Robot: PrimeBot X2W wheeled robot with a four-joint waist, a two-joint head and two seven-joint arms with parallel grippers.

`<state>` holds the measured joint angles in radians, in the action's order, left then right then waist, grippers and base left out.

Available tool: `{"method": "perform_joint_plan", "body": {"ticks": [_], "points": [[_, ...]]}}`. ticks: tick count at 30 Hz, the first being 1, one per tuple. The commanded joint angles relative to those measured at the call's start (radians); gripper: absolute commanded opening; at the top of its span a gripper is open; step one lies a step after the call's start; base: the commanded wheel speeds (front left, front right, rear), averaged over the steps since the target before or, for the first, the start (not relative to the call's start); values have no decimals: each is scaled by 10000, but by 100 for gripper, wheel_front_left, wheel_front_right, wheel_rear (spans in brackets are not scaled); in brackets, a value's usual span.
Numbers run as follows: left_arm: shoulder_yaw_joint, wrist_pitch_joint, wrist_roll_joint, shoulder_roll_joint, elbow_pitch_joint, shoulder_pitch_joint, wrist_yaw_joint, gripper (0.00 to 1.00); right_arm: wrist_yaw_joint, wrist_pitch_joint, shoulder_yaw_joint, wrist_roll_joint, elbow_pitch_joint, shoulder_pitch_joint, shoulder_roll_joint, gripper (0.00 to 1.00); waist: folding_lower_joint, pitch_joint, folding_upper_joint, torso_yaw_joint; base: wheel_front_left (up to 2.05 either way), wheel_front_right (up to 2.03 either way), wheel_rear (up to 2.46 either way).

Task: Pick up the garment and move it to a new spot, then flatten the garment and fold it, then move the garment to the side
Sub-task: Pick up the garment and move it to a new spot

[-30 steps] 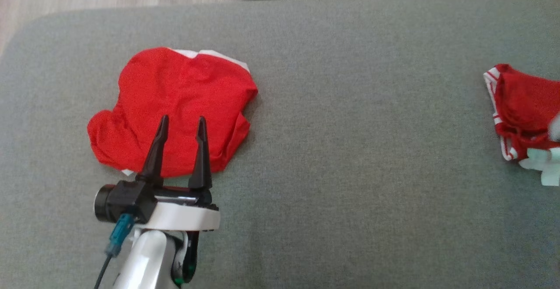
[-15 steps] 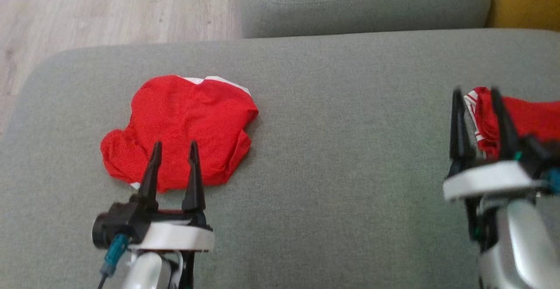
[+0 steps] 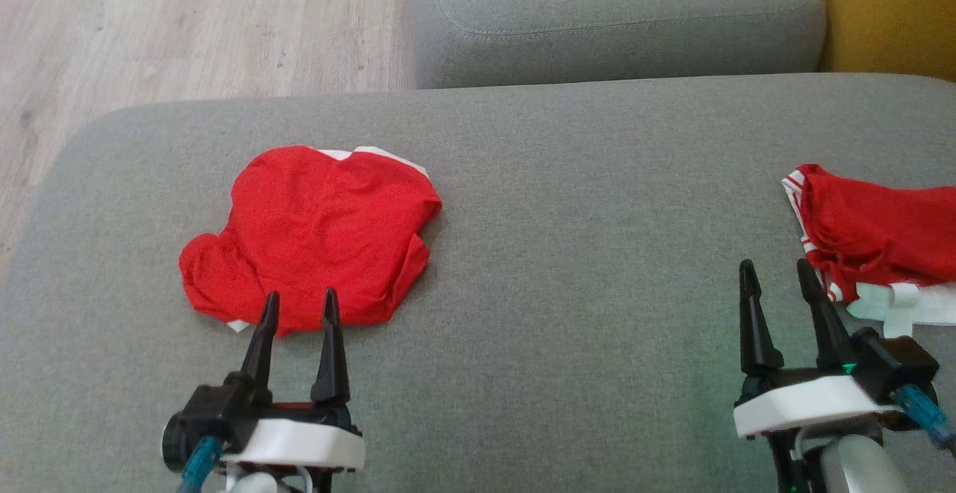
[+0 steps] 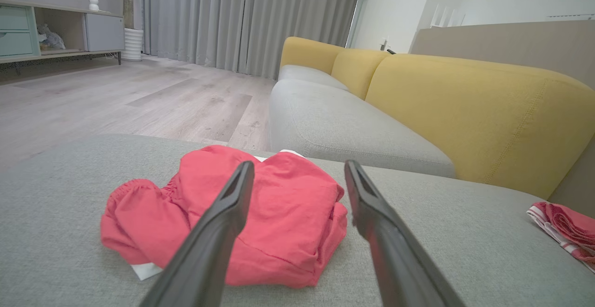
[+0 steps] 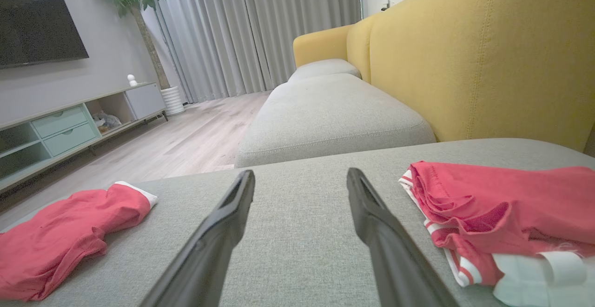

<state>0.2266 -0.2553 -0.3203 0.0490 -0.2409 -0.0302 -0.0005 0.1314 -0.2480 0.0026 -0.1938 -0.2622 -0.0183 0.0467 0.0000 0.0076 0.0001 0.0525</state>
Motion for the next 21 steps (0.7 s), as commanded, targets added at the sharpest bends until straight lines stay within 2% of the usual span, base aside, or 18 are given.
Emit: {"method": "perform_joint_plan", "body": {"ticks": [1, 12, 21], "points": [[-347, -65, -49, 12, 277, -222, -21, 100, -7, -133, 315, -54, 374, -178, 37, 100, 0, -16, -1, -15, 0, 0, 0], [-244, -65, -67, 12, 292, -316, -19, 100, -7, -136, 359, 15, 577, -88, 36, 100, 0, 40, -1, 111, 0, 0, 0], [-200, -65, -72, 12, 215, -329, 63, 100, -7, -137, 888, 97, 724, 174, 36, 100, 0, -101, -1, 1254, 0, 0, 0]]}}
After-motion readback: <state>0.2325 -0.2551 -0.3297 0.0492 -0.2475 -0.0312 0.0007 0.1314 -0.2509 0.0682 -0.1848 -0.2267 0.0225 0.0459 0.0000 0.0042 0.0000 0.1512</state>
